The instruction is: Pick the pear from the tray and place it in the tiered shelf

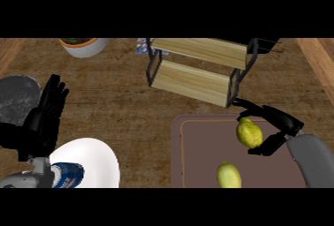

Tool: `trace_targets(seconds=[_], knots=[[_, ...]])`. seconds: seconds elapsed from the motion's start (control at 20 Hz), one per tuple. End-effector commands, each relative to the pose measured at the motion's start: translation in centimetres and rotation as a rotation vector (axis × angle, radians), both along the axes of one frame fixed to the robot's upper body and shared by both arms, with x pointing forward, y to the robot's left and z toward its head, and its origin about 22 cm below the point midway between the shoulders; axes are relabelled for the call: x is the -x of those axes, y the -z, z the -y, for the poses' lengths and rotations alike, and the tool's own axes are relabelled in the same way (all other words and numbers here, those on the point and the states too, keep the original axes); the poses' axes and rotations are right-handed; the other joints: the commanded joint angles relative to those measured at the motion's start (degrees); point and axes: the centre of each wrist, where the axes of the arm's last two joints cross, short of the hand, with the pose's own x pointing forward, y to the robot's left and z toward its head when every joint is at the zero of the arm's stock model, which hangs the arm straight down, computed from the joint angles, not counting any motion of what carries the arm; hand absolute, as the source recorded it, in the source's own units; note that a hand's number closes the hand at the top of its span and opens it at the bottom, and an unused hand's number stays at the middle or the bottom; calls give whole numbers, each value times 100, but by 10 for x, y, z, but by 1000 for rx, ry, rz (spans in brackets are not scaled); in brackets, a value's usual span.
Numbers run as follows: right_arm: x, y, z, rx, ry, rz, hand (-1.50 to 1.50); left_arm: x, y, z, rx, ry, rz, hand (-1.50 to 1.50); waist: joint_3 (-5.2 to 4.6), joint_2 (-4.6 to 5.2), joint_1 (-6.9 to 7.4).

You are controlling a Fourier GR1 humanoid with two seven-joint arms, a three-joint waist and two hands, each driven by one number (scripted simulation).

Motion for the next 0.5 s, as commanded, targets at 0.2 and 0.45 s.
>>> trace_targets(seconds=[0.2,0.45], knots=[[2,12,-17,14,-10,149,150,6,-17,5,5,-4,10,0,40,31,63],[-6,6,-93,283,245,177,150,2,2,14,2,16,-10,0,-3,-26,34]])
